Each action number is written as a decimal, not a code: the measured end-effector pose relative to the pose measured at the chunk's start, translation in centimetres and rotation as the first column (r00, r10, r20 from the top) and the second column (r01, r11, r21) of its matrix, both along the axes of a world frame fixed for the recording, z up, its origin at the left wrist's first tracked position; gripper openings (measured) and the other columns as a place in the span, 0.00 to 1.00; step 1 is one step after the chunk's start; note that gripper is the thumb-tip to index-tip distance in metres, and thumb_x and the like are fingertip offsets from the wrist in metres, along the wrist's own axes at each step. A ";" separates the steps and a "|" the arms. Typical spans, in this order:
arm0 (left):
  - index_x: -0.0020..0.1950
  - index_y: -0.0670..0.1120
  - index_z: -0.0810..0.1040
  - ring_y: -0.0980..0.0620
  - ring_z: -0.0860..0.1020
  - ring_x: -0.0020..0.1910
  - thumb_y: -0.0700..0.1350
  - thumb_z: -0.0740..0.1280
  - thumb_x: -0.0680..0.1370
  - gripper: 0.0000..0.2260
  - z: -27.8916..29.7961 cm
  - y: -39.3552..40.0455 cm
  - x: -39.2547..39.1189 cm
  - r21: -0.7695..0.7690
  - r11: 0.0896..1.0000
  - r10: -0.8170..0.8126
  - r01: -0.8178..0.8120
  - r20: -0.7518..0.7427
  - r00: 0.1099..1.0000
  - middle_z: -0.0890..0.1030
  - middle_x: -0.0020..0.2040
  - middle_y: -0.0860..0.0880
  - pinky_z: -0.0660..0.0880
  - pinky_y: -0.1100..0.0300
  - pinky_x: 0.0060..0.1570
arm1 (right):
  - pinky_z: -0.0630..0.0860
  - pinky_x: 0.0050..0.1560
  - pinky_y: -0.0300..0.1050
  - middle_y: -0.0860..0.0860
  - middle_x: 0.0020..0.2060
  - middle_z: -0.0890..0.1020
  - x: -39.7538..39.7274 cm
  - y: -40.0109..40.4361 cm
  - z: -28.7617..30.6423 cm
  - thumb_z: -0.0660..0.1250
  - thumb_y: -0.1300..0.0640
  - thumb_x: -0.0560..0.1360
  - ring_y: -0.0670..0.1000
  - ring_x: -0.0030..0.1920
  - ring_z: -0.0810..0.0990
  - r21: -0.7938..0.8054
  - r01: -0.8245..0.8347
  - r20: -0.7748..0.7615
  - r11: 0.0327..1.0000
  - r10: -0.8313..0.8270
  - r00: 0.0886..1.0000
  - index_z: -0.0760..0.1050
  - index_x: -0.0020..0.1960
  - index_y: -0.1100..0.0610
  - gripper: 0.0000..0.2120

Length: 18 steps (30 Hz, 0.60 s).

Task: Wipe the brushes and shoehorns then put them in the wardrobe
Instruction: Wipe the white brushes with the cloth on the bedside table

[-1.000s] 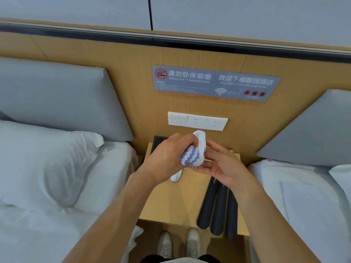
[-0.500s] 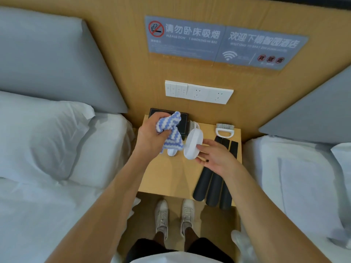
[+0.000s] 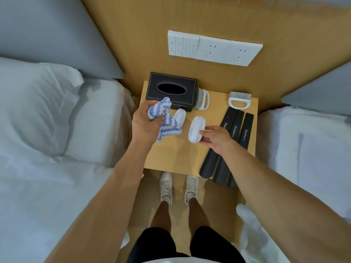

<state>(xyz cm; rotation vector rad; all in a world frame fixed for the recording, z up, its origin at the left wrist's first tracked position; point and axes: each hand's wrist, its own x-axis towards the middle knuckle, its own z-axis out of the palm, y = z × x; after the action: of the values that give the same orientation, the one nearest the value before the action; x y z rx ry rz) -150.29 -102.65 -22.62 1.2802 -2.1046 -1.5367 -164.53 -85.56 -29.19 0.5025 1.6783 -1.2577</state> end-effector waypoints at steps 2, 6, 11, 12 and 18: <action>0.61 0.47 0.74 0.49 0.80 0.53 0.39 0.69 0.77 0.14 -0.9 -0.3 0.2 0.017 1.000 0.008 -0.008 0.008 1.000 0.79 0.53 0.49 0.81 0.49 0.54 | 0.80 0.51 0.53 0.66 0.60 0.79 -0.5 -0.4 -1.6 0.70 0.69 0.76 0.60 0.53 0.82 0.023 0.007 0.017 1.000 -0.007 1.000 0.72 0.63 0.66 0.17; 0.60 0.49 0.74 0.52 0.81 0.51 0.41 0.70 0.77 0.13 -2.8 -0.1 0.5 0.031 1.000 0.006 -0.006 0.004 1.000 0.79 0.53 0.51 0.81 0.55 0.52 | 0.80 0.53 0.53 0.63 0.59 0.81 -1.5 -1.4 -4.6 0.70 0.67 0.76 0.59 0.56 0.82 0.070 -0.017 0.033 0.997 0.015 0.999 0.73 0.50 0.61 0.07; 0.57 0.54 0.74 0.54 0.81 0.49 0.39 0.69 0.76 0.13 -4.7 0.9 0.6 0.085 0.996 0.004 -0.004 0.002 1.000 0.79 0.49 0.56 0.81 0.55 0.50 | 0.78 0.53 0.52 0.60 0.56 0.81 -2.4 -2.6 -7.8 0.71 0.65 0.77 0.56 0.53 0.81 0.140 -0.046 -0.006 0.989 0.047 0.999 0.73 0.47 0.58 0.07; 0.57 0.52 0.74 0.53 0.81 0.50 0.38 0.69 0.76 0.13 -5.0 1.1 0.6 0.093 0.996 0.006 -0.007 0.011 1.000 0.79 0.49 0.55 0.81 0.54 0.50 | 0.79 0.53 0.52 0.60 0.56 0.81 -2.7 -2.7 -8.4 0.71 0.65 0.76 0.56 0.53 0.82 0.158 -0.047 -0.020 0.986 0.051 0.999 0.74 0.47 0.58 0.07; 0.56 0.49 0.76 0.51 0.80 0.50 0.35 0.69 0.75 0.14 -6.1 1.8 0.5 0.092 0.996 0.008 -0.012 0.047 0.999 0.80 0.50 0.53 0.80 0.48 0.52 | 0.82 0.55 0.57 0.59 0.55 0.83 -3.7 -3.1 -10.6 0.74 0.61 0.74 0.59 0.53 0.84 0.278 -0.132 -0.117 0.951 0.170 0.978 0.77 0.54 0.58 0.10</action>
<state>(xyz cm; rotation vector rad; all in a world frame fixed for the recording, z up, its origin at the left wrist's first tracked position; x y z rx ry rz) -149.75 -100.88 -28.69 1.3676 -2.0736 -1.6327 -168.22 -88.68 -39.80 0.4434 1.9822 -0.9769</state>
